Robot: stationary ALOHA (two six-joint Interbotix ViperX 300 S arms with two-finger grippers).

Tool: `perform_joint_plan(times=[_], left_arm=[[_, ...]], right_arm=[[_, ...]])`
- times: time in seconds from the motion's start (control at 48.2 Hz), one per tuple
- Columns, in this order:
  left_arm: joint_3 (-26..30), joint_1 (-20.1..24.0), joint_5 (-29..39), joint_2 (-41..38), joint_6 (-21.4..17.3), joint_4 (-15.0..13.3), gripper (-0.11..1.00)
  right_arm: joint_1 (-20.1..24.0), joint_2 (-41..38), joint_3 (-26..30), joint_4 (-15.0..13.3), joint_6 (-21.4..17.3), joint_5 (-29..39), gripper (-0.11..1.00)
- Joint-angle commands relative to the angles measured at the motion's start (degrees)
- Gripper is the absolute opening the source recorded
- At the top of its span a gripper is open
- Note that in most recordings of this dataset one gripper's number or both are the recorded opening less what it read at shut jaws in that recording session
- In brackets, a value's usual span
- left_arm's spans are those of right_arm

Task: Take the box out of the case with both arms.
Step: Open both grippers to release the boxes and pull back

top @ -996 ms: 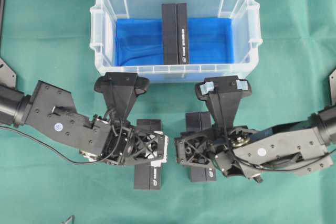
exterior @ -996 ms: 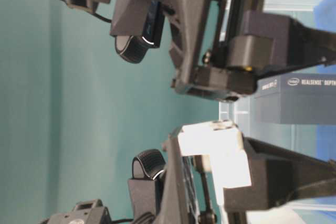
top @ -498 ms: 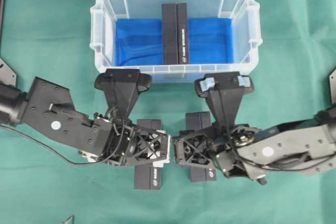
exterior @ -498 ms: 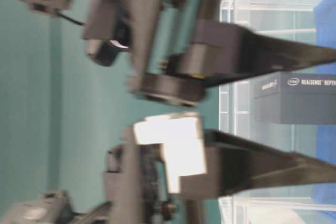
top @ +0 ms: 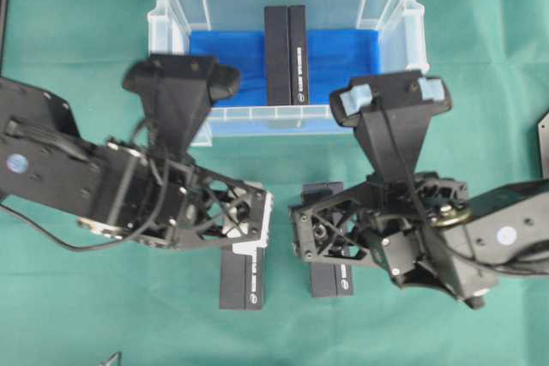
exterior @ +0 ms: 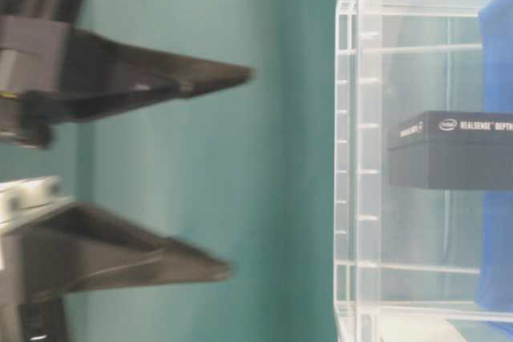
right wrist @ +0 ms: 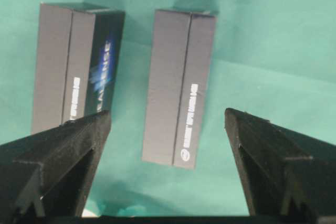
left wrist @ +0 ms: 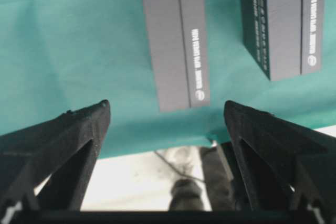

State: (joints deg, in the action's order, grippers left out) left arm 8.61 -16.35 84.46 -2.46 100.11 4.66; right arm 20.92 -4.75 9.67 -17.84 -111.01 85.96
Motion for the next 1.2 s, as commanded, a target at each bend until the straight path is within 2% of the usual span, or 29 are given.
perform_joint_plan(times=[0.0, 0.415, 0.664, 0.83, 1.183], left_arm=[[3.25, 0.18, 2.29, 1.85, -0.35, 0.44, 0.85], [3.96, 0.18, 2.72, 1.76, -0.53, 0.53, 0.85], [3.25, -0.09, 2.99, 2.72, -1.93, 0.44, 0.85], [0.62, -0.44, 3.96, 4.83, -1.85, 0.44, 0.85], [-8.35, -1.76, 4.48, 13.1, 1.05, 0.18, 0.85]], right_arm=[[0.0, 1.93, 3.43, -0.79, 0.97, 2.55, 0.91], [-0.09, 1.93, 4.75, -0.97, 1.76, 3.78, 0.91], [-0.09, 2.55, 4.75, -0.44, 4.39, 4.04, 0.91], [-0.09, 4.48, 3.43, 0.97, 6.24, 5.01, 0.91], [0.0, 12.74, -4.57, 1.49, 5.8, 5.89, 0.91]])
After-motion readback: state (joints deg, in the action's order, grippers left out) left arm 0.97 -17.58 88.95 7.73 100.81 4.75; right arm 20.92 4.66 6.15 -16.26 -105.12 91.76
